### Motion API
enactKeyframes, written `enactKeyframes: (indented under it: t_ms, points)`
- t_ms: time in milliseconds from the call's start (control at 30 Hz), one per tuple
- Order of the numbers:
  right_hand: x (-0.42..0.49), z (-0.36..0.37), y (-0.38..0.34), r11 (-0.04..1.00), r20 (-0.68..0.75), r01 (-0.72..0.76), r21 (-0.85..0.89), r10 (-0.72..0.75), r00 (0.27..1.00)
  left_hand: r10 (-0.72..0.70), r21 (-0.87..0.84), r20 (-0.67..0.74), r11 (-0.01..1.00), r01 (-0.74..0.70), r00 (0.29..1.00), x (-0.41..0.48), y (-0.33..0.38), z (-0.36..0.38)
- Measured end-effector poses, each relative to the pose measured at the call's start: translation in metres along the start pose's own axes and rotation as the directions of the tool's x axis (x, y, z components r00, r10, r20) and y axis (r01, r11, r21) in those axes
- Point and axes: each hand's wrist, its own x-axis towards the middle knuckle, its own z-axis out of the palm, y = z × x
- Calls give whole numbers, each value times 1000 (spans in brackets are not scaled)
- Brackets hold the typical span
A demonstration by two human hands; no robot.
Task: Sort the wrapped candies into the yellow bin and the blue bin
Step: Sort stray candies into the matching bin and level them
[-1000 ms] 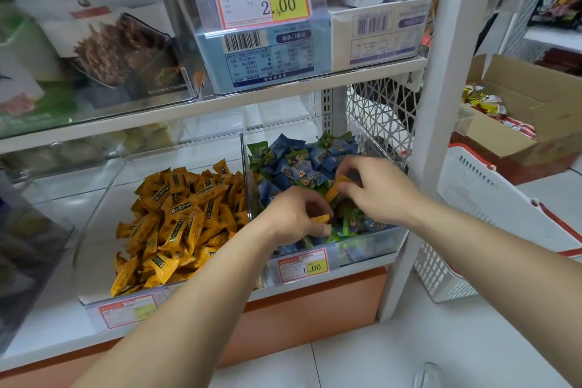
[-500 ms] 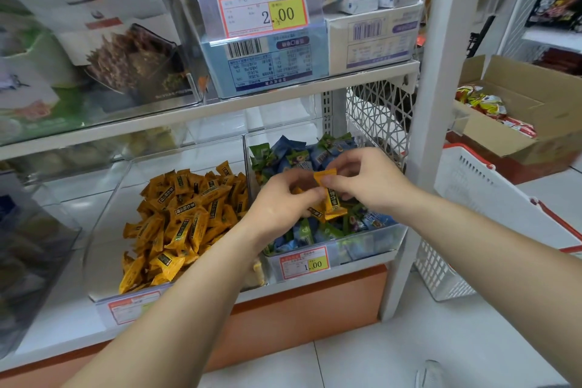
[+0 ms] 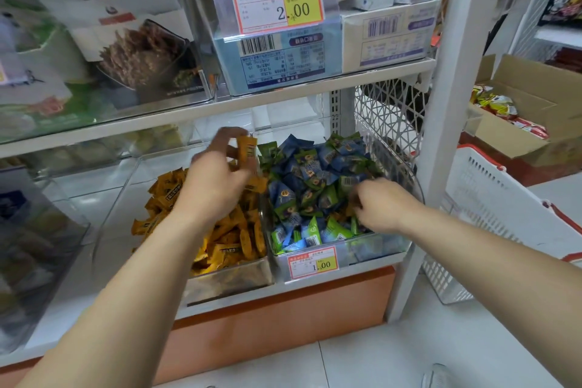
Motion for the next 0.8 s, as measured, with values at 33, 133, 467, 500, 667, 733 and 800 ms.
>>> enactKeyframes:
  t_ms: [33,133,467,500,667,733,800]
  points:
    - [2,0,-2,1000,-3,-2,-11,2,1000,-23,43,-18,999,24,1000,1,-10,-6]
    - [9,1,-4,999,10,-17,28,17,1000,-108,229,43,969,96,993,0,-38,-18]
    - [16,-8,1,982,-68,49,180,-37,997,132,321,48,937,-141,990,-9,-3,10]
    - [16,-10,2,969,-123,57,239,-28,992,164,246,76,953,-177,984,-12,8,19]
    - [15,-14,6,964,-194,-43,263,96,976,148,95,395,975,-201,906,-22,40,85]
    - [12,-13,7,985,-112,-78,155,96,989,78,160,498,971,-180,863,-19,46,108]
    - [12,-12,6,992,-71,-85,98,93,993,-42,231,549,967,-103,835,-14,48,127]
